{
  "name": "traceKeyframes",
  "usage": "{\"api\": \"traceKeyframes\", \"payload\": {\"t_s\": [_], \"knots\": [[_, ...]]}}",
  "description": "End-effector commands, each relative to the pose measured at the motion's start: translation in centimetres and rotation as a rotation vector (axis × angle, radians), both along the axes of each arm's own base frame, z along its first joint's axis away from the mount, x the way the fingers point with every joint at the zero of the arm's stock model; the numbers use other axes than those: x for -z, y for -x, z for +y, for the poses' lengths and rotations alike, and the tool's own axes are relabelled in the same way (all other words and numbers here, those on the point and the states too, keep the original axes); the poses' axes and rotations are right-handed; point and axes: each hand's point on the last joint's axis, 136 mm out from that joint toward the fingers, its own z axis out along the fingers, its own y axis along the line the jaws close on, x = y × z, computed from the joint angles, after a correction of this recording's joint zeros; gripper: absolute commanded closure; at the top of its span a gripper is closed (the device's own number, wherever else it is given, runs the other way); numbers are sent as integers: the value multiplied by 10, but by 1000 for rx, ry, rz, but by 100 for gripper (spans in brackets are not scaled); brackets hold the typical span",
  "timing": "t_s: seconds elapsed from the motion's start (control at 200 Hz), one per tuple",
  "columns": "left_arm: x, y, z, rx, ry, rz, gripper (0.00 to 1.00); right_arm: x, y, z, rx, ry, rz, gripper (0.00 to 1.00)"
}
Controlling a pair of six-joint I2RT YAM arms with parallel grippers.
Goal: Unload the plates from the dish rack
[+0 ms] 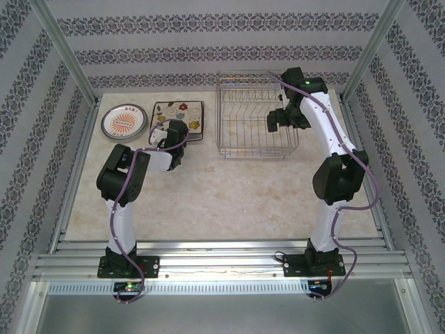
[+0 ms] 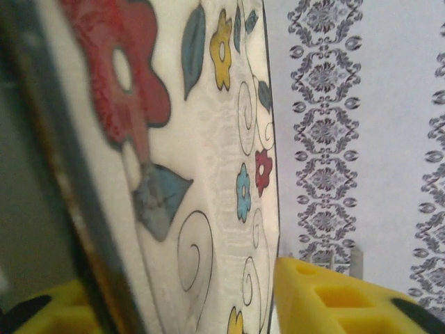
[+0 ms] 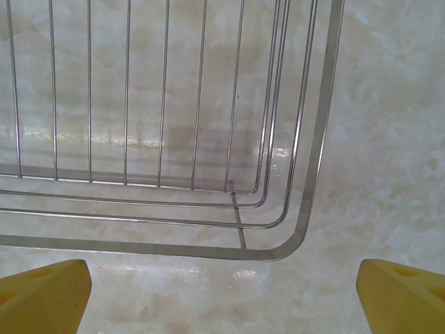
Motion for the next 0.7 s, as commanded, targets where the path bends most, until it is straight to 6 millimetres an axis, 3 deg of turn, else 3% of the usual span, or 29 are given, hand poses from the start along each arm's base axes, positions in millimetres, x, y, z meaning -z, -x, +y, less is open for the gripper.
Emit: {"api": "traceKeyframes", "payload": {"t_s": [0.0,0.695], "knots": [[-31,-9,-10,7,34,-66,49,-9,4,7,-13,-20,-26,2],[-47,2,-8,95,-22,53,20,-6,5,11,-8,-40,-38,2]]}}
